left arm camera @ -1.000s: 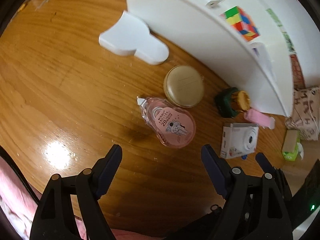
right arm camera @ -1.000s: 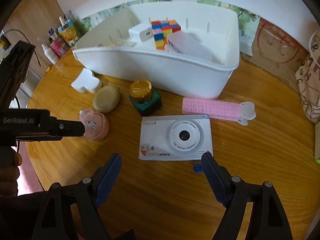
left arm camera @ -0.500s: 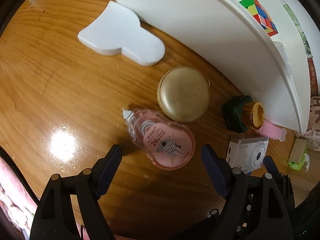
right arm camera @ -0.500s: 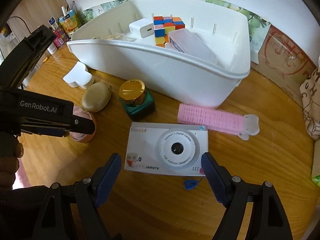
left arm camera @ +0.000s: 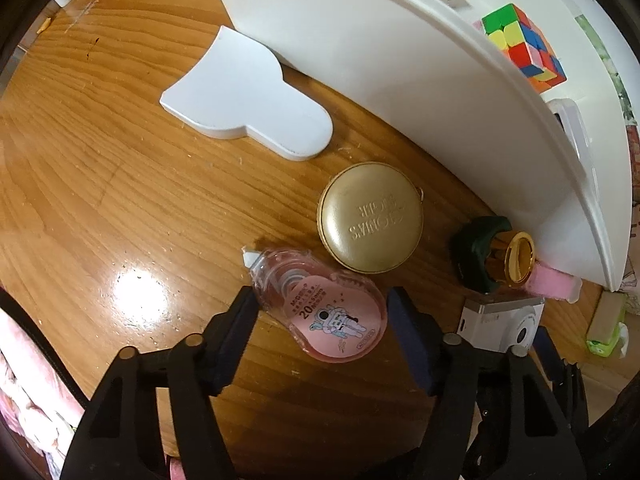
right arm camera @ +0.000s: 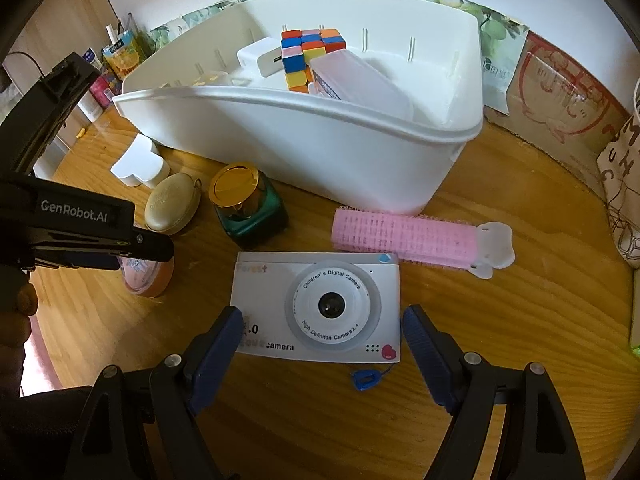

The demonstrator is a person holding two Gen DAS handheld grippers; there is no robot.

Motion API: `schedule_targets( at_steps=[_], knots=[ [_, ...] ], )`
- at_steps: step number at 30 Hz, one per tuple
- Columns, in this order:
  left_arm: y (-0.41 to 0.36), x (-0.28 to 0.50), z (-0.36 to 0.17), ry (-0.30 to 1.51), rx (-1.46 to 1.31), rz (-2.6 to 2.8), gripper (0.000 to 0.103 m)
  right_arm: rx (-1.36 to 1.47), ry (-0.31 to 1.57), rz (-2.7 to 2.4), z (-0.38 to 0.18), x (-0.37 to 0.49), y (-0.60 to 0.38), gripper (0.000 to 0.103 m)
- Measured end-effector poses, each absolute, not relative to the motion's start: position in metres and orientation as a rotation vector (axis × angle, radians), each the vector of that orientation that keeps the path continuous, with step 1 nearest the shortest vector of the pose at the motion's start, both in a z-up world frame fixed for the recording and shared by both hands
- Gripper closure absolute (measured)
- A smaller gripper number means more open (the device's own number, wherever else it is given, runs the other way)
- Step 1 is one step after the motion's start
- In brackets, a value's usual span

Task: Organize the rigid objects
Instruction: 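Grasp the pink tape dispenser with the left tool while the right grasps the white toy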

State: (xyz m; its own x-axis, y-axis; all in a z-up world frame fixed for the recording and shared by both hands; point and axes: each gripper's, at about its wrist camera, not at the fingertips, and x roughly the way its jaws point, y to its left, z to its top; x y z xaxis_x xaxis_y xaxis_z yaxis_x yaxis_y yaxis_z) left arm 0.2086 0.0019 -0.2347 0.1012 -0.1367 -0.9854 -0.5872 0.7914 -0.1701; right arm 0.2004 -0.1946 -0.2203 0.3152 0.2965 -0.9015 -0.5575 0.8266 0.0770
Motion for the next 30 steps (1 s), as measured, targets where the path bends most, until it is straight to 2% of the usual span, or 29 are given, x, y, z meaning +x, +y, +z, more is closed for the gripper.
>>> schedule_targets(
  at_steps=[18, 22, 26, 28, 30],
  knots=[
    [0.004, 0.181, -0.236, 1.473, -0.644, 0.346, 0.035, -0.302, 1.104, 0.564, -0.222, 0.198, -0.175, 0.016],
    [0.006, 0.173, -0.231, 1.458, -0.646, 0.343, 0.035, -0.318, 1.109, 0.571, -0.222, 0.196, -0.168, 0.010],
    [0.009, 0.159, -0.227, 1.445, -0.653, 0.347, 0.035, -0.330, 1.110, 0.568, -0.224, 0.197, -0.164, 0.009],
    [0.011, 0.154, -0.224, 1.439, -0.657, 0.348, 0.035, -0.340, 1.128, 0.568, -0.227, 0.197, -0.161, 0.000],
    [0.013, 0.146, -0.221, 1.430, -0.660, 0.351, 0.035, -0.352, 1.133, 0.564, -0.228, 0.198, -0.158, 0.000]
  ],
)
